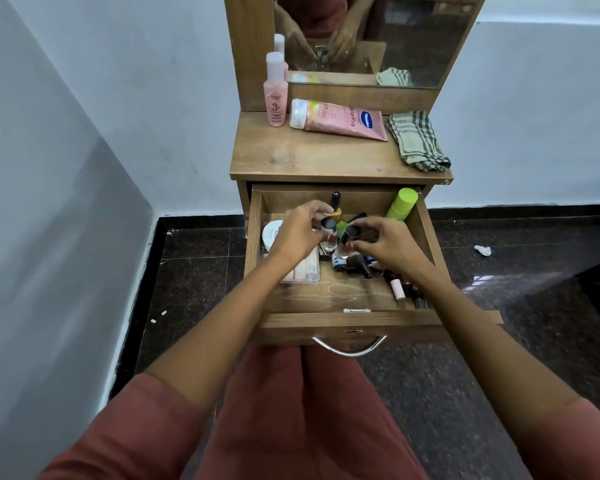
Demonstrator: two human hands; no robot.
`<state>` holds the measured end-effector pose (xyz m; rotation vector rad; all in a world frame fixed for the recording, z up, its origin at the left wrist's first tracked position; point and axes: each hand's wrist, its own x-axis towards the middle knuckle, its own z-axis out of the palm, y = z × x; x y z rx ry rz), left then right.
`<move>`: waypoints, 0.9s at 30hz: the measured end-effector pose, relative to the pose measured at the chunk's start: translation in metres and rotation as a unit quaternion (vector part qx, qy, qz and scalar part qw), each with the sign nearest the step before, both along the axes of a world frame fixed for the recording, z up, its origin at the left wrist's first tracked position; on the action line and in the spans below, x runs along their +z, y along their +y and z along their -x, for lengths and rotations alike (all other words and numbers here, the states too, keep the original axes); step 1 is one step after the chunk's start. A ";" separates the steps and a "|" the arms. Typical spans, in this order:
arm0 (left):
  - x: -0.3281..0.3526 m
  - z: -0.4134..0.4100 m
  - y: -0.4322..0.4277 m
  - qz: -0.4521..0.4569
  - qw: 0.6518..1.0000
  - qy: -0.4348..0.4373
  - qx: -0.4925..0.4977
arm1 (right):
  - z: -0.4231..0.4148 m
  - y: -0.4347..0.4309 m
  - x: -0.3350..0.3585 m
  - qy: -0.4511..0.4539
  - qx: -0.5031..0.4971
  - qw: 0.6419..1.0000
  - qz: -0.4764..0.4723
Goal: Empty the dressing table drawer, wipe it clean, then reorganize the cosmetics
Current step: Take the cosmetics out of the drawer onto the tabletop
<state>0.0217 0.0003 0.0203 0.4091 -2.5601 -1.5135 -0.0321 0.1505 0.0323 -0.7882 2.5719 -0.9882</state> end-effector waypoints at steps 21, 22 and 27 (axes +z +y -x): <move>0.046 0.146 -0.027 -0.013 0.987 0.142 0.072 | 0.130 -0.056 0.043 0.136 -0.125 0.974 0.128; 0.045 0.152 -0.027 -0.009 0.987 0.141 0.072 | 0.134 -0.057 0.042 0.137 -0.127 0.974 0.125; 0.035 0.170 -0.027 0.005 0.987 0.140 0.078 | 0.148 -0.060 0.033 0.144 -0.117 0.977 0.102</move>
